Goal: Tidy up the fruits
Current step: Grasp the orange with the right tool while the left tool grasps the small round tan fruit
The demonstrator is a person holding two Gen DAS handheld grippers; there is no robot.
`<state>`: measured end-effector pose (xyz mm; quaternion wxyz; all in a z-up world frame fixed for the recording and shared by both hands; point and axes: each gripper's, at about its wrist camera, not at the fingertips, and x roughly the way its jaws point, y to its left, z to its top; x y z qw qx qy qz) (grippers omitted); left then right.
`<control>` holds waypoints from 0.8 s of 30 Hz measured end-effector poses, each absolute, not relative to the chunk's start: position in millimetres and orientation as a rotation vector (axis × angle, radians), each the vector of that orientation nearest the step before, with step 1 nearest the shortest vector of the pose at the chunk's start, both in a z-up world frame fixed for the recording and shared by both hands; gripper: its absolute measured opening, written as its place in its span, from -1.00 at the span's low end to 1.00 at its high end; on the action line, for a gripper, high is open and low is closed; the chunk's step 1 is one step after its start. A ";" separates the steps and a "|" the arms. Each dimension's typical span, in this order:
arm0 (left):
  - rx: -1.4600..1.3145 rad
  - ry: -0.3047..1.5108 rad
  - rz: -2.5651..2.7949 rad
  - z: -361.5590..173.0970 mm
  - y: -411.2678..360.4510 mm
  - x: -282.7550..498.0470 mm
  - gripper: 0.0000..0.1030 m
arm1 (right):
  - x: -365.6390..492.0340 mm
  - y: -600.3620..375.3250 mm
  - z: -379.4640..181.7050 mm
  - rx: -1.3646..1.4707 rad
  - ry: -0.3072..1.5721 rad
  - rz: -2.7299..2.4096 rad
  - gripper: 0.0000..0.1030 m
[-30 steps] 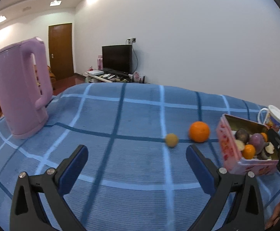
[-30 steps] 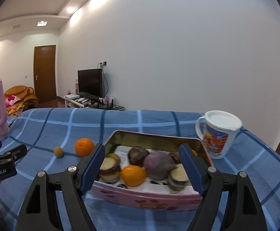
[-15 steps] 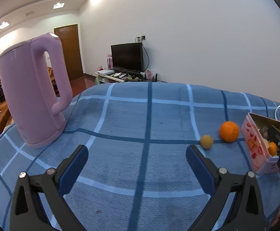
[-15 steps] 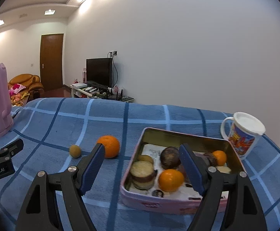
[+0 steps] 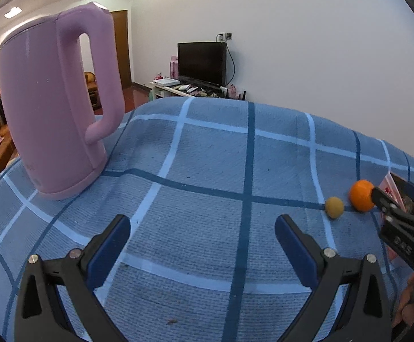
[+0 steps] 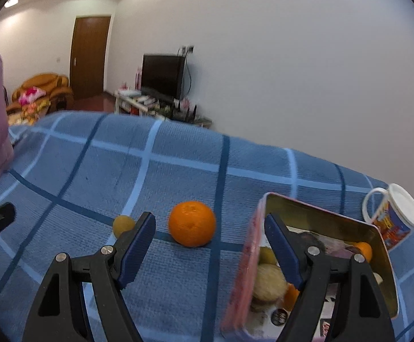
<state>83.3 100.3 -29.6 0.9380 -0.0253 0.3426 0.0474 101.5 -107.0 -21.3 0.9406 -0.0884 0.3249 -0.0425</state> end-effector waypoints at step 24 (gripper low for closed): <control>-0.043 0.713 0.066 -31.1 99.9 88.7 1.00 | 129.3 -109.3 -39.8 -0.135 0.843 -0.039 -0.05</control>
